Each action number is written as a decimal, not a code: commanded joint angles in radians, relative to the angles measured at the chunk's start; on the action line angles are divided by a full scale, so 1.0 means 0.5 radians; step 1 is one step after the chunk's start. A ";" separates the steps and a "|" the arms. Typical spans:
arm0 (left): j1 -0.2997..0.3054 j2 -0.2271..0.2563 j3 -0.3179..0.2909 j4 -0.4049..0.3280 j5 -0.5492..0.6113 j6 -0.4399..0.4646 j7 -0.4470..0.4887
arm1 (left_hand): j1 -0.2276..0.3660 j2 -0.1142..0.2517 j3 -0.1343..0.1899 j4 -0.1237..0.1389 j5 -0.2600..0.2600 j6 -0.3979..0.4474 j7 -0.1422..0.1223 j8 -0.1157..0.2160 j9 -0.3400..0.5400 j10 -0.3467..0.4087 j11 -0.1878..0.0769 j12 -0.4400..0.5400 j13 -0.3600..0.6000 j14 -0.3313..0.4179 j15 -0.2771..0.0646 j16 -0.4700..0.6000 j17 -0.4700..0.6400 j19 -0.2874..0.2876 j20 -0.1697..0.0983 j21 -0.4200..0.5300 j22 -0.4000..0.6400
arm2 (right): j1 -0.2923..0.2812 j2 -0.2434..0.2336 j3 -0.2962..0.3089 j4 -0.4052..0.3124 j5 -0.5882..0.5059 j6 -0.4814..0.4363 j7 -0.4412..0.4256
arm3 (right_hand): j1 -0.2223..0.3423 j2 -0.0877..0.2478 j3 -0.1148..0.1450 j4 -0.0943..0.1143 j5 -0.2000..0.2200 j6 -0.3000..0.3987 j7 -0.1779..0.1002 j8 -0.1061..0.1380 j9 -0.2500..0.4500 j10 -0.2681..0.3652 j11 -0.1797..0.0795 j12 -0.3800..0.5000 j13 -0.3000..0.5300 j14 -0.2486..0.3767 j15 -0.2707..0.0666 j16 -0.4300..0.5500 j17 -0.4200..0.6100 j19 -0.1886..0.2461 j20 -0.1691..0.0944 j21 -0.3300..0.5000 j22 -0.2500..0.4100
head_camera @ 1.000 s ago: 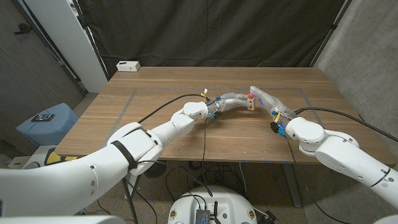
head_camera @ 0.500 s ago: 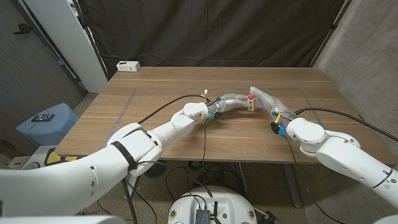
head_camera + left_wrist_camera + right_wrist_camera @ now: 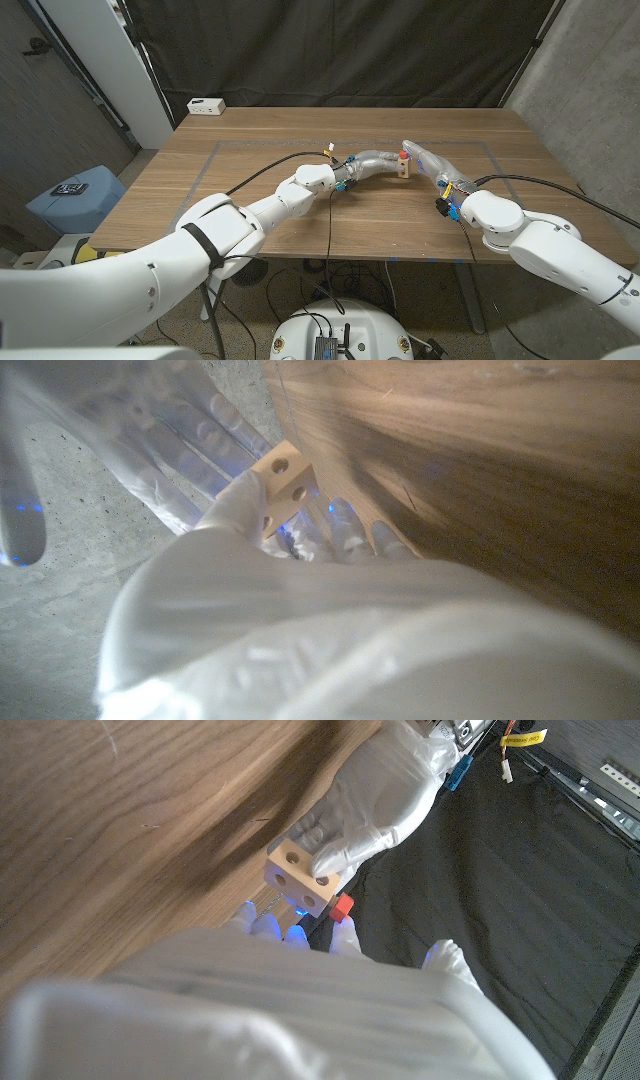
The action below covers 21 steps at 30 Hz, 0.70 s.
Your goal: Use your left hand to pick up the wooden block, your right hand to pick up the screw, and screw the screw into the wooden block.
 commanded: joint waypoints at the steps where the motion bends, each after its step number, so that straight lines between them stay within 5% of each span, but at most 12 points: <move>1: -0.035 -0.038 -0.008 0.096 0.001 -0.018 -0.010 | -0.002 0.015 0.005 0.012 0.012 0.018 0.002 0.013 0.007 0.021 -0.003 0.014 0.002 0.018 -0.128 0.006 0.004 0.016 0.009 0.009 0.007 | -0.017 0.004 0.006 -0.008 0.010 0.000 -0.019 | -0.018 0.007 0.008 0.003 0.014 0.013 0.003 0.013 0.002 -0.360 -0.008 0.014 0.006 -0.408 0.008 0.009 0.005 -0.010 0.001 0.008 0.006; 21: -0.048 -0.052 -0.008 0.124 0.008 -0.026 -0.012 | 0.001 0.018 0.006 0.010 0.012 0.018 0.001 0.013 0.007 0.020 -0.003 0.013 0.002 0.018 -0.127 0.008 0.006 0.017 0.009 0.009 0.007 | -0.003 0.031 0.032 0.018 -0.030 0.076 -0.028 | -0.016 0.007 0.010 0.002 0.015 0.021 -0.001 0.016 0.002 -0.352 -0.007 0.017 0.006 -0.400 0.006 0.012 0.003 -0.009 0.001 0.009 0.006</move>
